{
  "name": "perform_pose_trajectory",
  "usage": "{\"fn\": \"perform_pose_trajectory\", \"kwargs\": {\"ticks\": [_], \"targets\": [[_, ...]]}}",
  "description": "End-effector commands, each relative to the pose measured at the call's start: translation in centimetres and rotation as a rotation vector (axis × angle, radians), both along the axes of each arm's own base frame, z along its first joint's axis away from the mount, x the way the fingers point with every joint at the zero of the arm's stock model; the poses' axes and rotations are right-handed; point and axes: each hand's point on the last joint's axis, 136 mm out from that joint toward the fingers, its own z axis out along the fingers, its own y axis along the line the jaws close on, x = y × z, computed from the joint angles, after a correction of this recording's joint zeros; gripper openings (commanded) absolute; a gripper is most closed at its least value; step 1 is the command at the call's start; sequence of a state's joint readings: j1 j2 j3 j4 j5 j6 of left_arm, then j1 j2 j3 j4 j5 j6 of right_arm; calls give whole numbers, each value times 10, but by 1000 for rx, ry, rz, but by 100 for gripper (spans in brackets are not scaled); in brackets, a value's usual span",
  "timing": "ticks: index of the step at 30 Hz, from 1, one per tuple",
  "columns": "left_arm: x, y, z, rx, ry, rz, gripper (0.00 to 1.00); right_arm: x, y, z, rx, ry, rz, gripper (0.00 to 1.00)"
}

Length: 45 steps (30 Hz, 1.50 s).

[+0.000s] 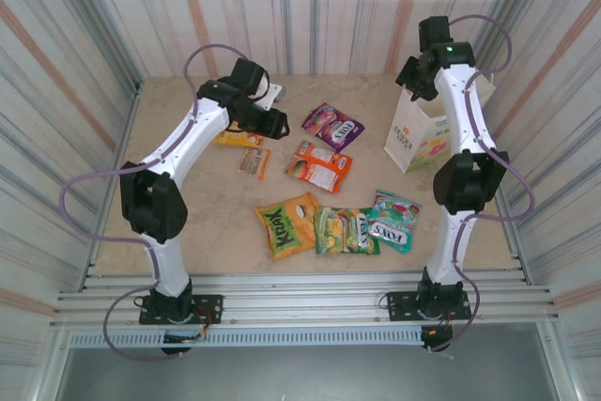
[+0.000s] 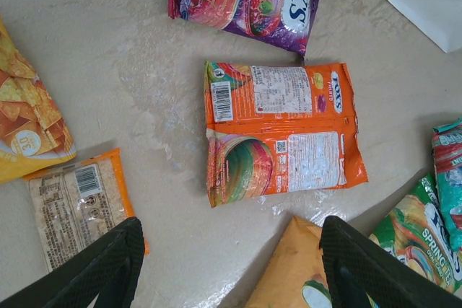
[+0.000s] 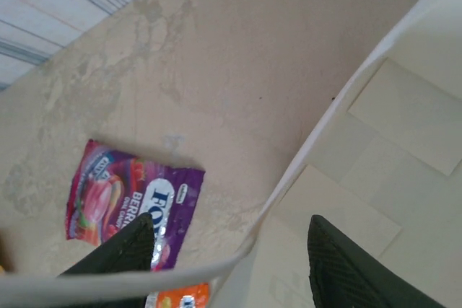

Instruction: Place the snacks into the paper bag

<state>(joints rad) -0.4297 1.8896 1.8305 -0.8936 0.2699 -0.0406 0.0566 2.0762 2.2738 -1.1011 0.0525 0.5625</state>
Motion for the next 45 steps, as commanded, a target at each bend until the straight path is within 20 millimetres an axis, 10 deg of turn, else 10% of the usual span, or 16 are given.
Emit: {"fn": "perform_pose_trajectory", "kwargs": {"ticks": [1, 13, 25, 45], "targets": [[-1, -3, 6, -7, 1, -16, 68, 6, -1, 10, -3, -26, 16, 50], [3, -8, 12, -33, 2, -9, 60, -23, 14, 41, -119, -28, 320, 0], [-5, -9, 13, -36, 6, -9, 58, -64, 43, 36, -217, 63, 650, 0], [-18, -16, 10, -67, 25, -25, 59, -89, 56, 20, -257, 99, 565, 0]]}}
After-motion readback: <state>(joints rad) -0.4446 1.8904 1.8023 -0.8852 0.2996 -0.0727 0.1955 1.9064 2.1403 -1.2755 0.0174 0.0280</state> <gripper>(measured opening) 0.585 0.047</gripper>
